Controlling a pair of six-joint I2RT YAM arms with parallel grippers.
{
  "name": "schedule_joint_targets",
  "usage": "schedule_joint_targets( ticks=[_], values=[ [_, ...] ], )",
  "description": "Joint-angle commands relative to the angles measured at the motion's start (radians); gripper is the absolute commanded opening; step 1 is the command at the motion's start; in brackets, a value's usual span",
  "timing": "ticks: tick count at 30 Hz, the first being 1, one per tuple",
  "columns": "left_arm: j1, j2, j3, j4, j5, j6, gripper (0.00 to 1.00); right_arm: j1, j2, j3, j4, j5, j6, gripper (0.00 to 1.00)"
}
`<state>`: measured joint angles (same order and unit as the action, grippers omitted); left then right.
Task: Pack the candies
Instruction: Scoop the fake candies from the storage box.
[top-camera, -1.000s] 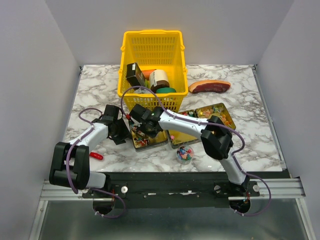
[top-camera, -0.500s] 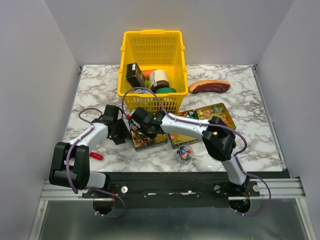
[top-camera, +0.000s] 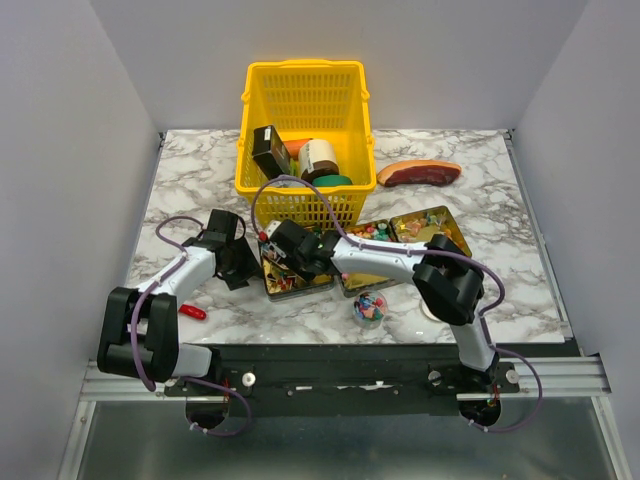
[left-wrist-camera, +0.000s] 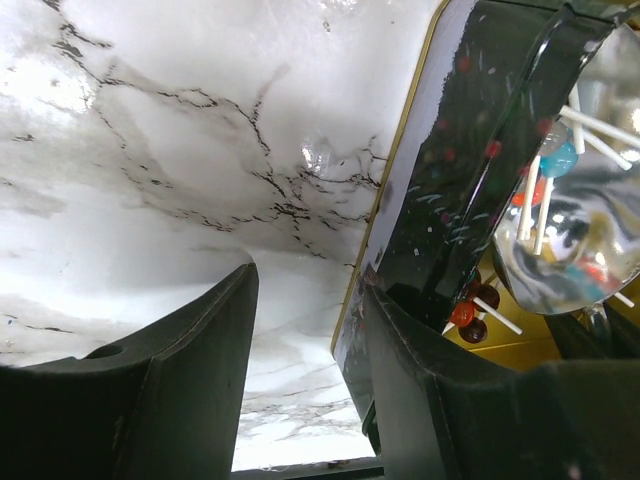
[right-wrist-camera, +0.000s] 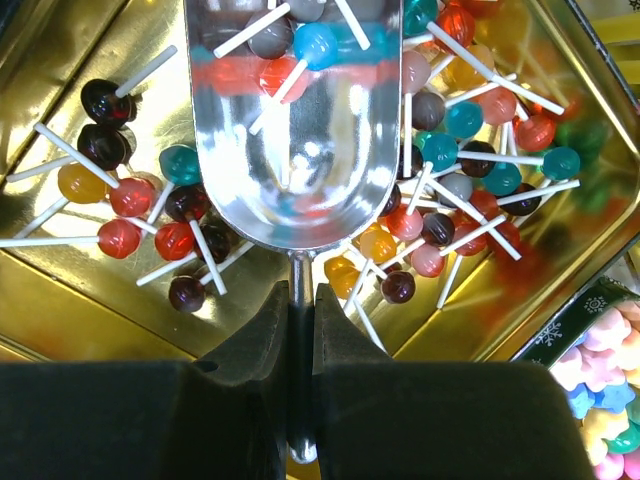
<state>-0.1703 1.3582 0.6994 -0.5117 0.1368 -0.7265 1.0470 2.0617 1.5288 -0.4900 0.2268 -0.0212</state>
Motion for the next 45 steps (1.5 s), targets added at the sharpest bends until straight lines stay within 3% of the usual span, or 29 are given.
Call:
schedule_joint_targets(
  ticks=[1,20,29,38,45],
  values=[
    [0.008,-0.027,0.014,-0.008,-0.025,0.001,0.58,-0.004,-0.048,-0.062,0.048,0.034,-0.017,0.01],
    [0.029,-0.059,0.009,-0.014,-0.037,0.009,0.59,-0.004,-0.178,-0.177,0.14,0.029,-0.013,0.01],
    [0.034,-0.079,0.009,-0.016,-0.051,0.016,0.61,-0.005,-0.316,-0.216,0.13,0.054,0.0,0.01],
    [0.034,-0.137,-0.006,0.021,-0.048,0.022,0.64,-0.004,-0.491,-0.3,0.07,0.049,0.02,0.01],
    [0.034,-0.131,-0.012,0.032,-0.034,0.021,0.64,-0.004,-0.518,-0.211,-0.13,0.085,0.124,0.01]
  ],
)
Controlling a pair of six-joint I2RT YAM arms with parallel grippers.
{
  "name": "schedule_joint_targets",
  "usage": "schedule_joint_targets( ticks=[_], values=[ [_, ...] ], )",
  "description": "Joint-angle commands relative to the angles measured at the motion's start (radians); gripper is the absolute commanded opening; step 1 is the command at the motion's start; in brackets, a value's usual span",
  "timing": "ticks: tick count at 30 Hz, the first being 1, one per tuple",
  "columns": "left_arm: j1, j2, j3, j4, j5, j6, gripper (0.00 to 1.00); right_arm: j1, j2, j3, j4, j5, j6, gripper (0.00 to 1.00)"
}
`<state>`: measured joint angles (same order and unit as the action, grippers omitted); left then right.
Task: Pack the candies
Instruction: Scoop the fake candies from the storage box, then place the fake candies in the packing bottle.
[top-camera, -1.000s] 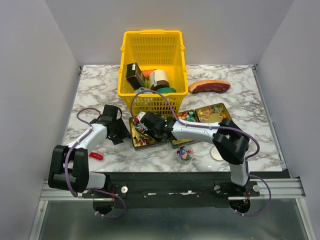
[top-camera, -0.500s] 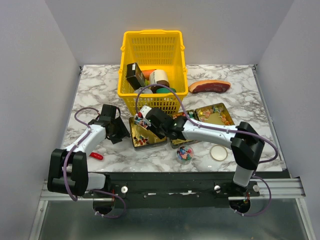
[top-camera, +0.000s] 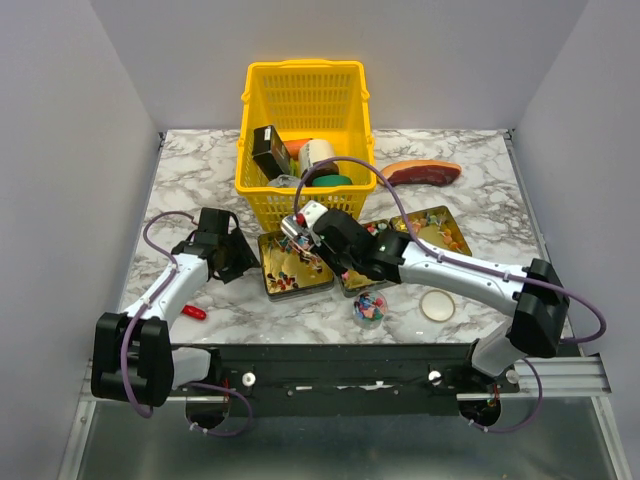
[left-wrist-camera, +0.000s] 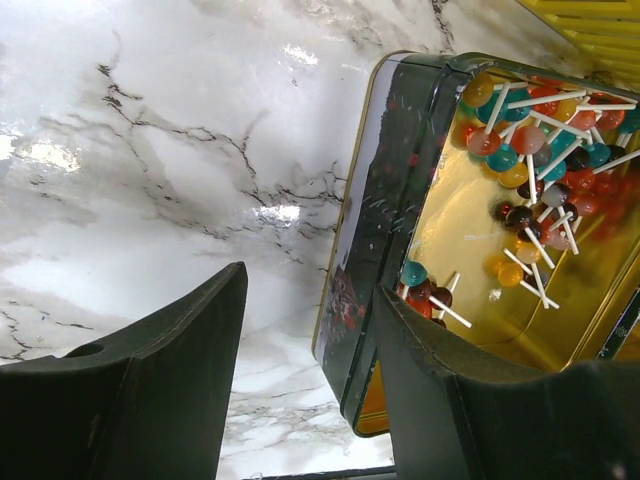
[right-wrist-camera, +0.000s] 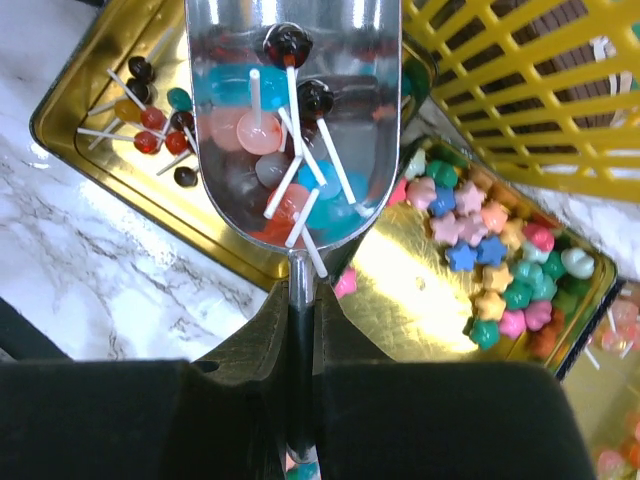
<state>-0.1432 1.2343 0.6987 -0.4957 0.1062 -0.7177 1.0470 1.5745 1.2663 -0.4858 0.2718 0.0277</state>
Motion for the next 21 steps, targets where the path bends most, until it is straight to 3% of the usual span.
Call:
schedule_joint_targets(
  ticks=[1,5,14,21],
  values=[
    [0.007,-0.007,-0.01,0.017,-0.002,0.011,0.66,-0.005,-0.05,0.051,-0.155,0.041,0.101,0.01],
    [0.007,-0.009,-0.013,0.025,0.001,0.009,0.69,-0.004,-0.117,0.027,-0.311,0.056,0.172,0.01],
    [0.007,0.014,0.001,0.039,0.036,0.021,0.73,-0.004,-0.301,-0.139,-0.431,0.069,0.323,0.01],
    [0.007,0.013,0.001,0.042,0.038,0.021,0.75,-0.004,-0.422,-0.194,-0.574,-0.008,0.436,0.01]
  ],
)
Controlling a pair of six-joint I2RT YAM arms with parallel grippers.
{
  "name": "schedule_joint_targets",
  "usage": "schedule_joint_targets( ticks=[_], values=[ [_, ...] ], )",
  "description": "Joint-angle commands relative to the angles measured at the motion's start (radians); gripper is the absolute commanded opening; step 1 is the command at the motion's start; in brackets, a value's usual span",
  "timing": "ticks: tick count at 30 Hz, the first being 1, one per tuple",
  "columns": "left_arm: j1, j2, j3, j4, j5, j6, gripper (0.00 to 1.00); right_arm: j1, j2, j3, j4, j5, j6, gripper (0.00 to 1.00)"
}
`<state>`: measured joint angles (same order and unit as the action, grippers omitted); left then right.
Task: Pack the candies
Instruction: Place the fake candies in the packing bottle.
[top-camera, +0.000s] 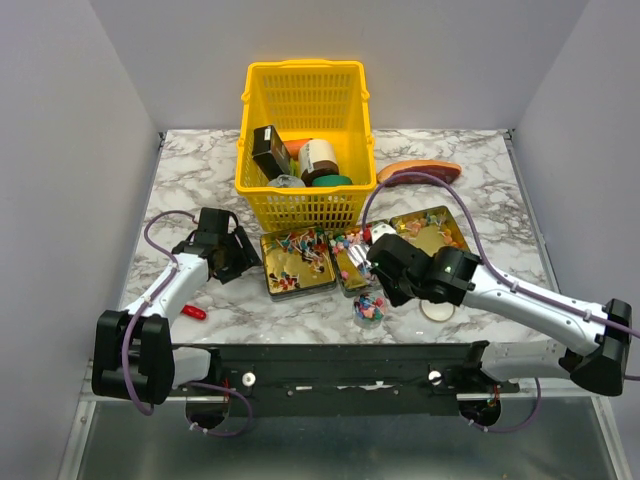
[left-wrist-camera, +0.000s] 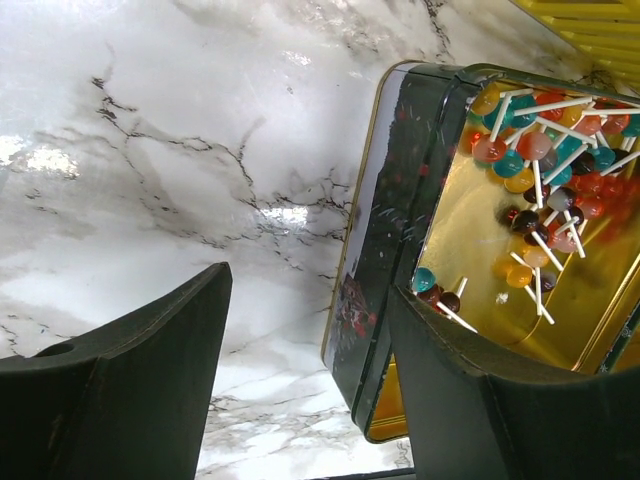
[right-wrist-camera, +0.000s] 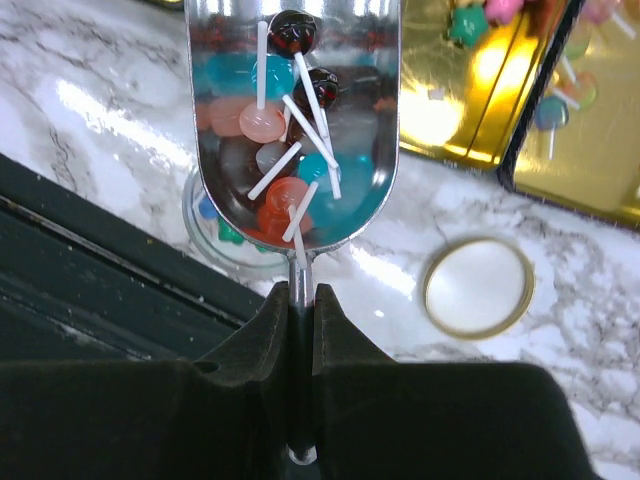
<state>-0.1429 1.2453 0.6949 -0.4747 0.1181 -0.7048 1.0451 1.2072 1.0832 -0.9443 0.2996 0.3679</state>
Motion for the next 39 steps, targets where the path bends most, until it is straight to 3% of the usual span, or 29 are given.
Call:
schedule_joint_targets(
  ticks=[1,12,25,33,34,39],
  values=[
    [0.006,0.002,0.005,0.021,0.026,0.008,0.76,-0.002,-0.076,-0.014,-0.131,-0.048,0.112,0.01],
    [0.006,-0.081,0.011,-0.019,-0.077,0.004,0.77,-0.002,-0.124,-0.02,-0.274,-0.203,0.108,0.01],
    [0.006,-0.228,0.023,-0.076,-0.307,-0.028,0.83,0.026,-0.175,-0.085,-0.203,-0.252,0.134,0.01],
    [0.006,-0.225,0.014,-0.076,-0.299,-0.038,0.93,0.044,-0.152,-0.088,-0.243,-0.266,0.152,0.01],
    [0.006,-0.228,0.015,-0.077,-0.299,-0.035,0.98,0.044,-0.153,-0.088,-0.244,-0.269,0.16,0.01],
    [0.006,-0.219,0.023,-0.081,-0.304,-0.032,0.99,0.044,-0.143,-0.103,-0.266,-0.286,0.195,0.01]
  ],
)
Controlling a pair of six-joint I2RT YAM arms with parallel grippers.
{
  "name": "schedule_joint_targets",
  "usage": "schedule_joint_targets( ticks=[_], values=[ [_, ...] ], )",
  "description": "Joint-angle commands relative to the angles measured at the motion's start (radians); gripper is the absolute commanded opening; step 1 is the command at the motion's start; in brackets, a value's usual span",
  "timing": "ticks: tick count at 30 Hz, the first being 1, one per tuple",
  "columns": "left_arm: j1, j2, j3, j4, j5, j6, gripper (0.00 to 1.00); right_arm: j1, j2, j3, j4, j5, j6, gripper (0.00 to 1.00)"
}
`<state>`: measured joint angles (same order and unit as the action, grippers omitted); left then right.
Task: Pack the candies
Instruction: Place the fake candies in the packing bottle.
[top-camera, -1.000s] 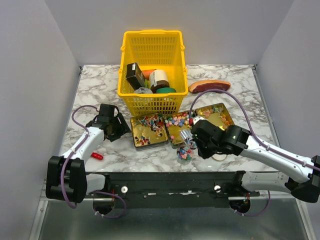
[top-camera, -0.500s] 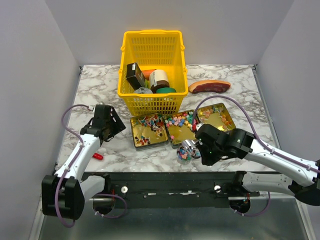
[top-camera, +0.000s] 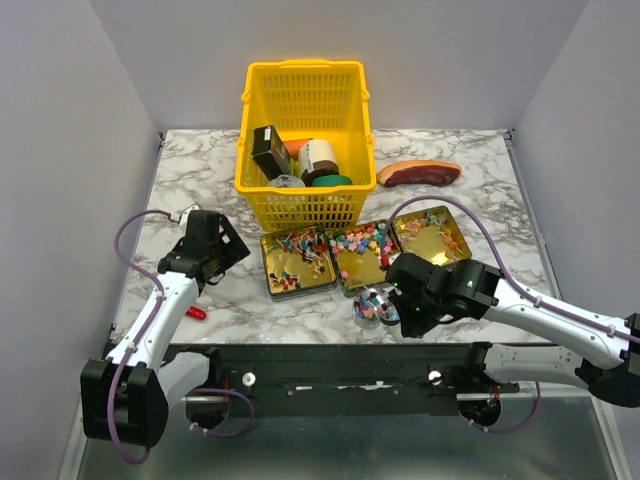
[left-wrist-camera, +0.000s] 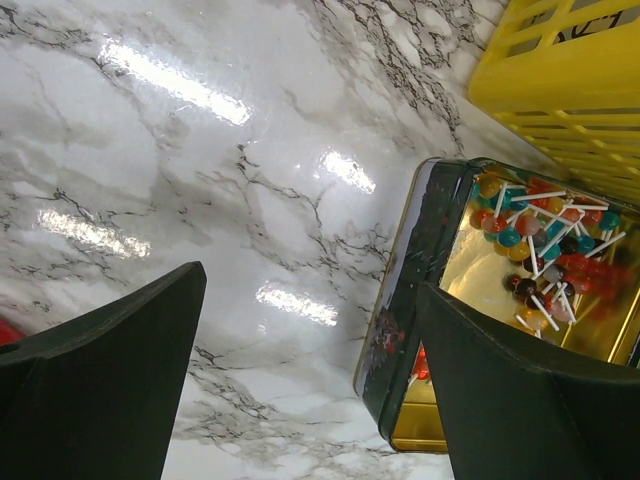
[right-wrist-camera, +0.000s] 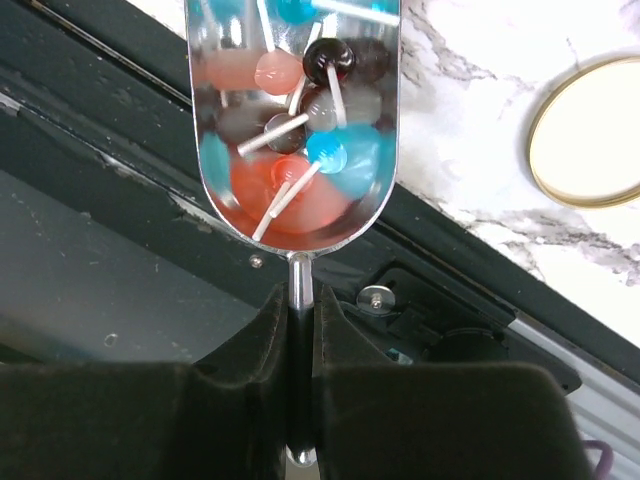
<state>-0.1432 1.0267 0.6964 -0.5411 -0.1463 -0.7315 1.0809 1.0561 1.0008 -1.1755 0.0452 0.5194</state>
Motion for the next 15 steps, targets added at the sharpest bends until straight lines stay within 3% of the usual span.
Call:
schedule_joint_targets(
  ticks=[1,15],
  values=[
    [0.007,0.001,0.02,-0.016,-0.039,-0.005,0.99,0.007,0.008,-0.024,-0.036,-0.037,0.045,0.01],
    [0.007,-0.002,0.012,-0.013,-0.029,-0.008,0.99,0.008,0.041,-0.042,-0.088,-0.094,0.031,0.01]
  ],
)
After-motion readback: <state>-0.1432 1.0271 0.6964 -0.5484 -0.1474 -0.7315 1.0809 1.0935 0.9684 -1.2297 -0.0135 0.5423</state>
